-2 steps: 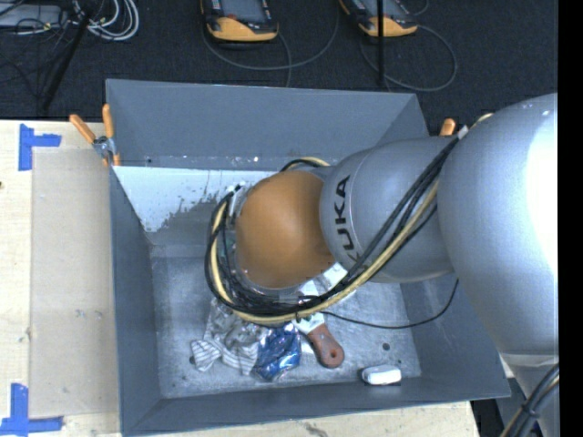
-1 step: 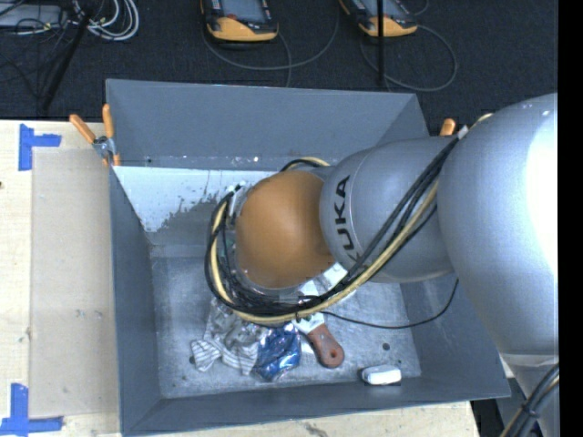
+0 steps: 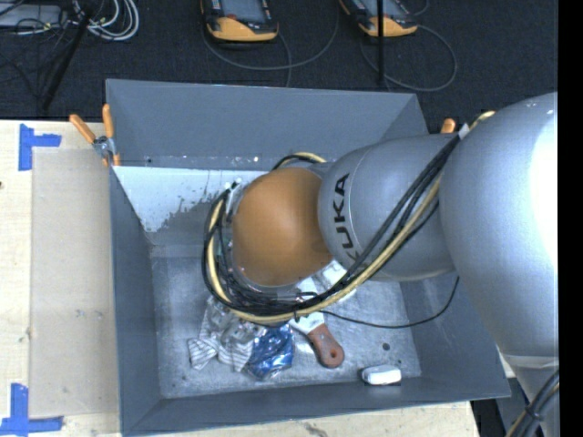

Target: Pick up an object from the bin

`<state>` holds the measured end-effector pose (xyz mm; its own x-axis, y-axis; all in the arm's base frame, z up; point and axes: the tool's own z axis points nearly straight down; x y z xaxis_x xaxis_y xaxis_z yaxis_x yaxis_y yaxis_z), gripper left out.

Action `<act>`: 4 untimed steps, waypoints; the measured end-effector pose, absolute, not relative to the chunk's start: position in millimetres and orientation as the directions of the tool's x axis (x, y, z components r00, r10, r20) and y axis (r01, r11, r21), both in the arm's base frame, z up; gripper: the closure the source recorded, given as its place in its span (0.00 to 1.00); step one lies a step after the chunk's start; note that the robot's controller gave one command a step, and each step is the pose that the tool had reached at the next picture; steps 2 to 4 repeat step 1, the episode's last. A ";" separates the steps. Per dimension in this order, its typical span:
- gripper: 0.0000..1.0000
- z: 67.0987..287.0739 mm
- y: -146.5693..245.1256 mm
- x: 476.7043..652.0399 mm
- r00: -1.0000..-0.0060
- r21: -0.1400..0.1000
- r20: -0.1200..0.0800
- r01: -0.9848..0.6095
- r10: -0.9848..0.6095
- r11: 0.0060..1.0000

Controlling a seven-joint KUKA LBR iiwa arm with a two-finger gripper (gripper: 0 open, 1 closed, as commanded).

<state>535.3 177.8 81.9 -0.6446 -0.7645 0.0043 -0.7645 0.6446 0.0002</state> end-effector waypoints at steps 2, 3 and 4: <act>1.00 277.8 160.0 555.0 -0.440 -0.007 -0.007 -0.898 -0.898 0.440; 1.00 277.8 160.0 555.0 -0.440 -0.007 -0.007 -0.898 -0.898 0.440; 1.00 277.8 160.0 555.0 -0.440 -0.007 -0.007 -0.898 -0.898 0.440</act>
Offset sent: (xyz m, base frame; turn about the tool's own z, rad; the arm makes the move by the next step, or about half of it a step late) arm 0.0000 0.0000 0.0000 0.0000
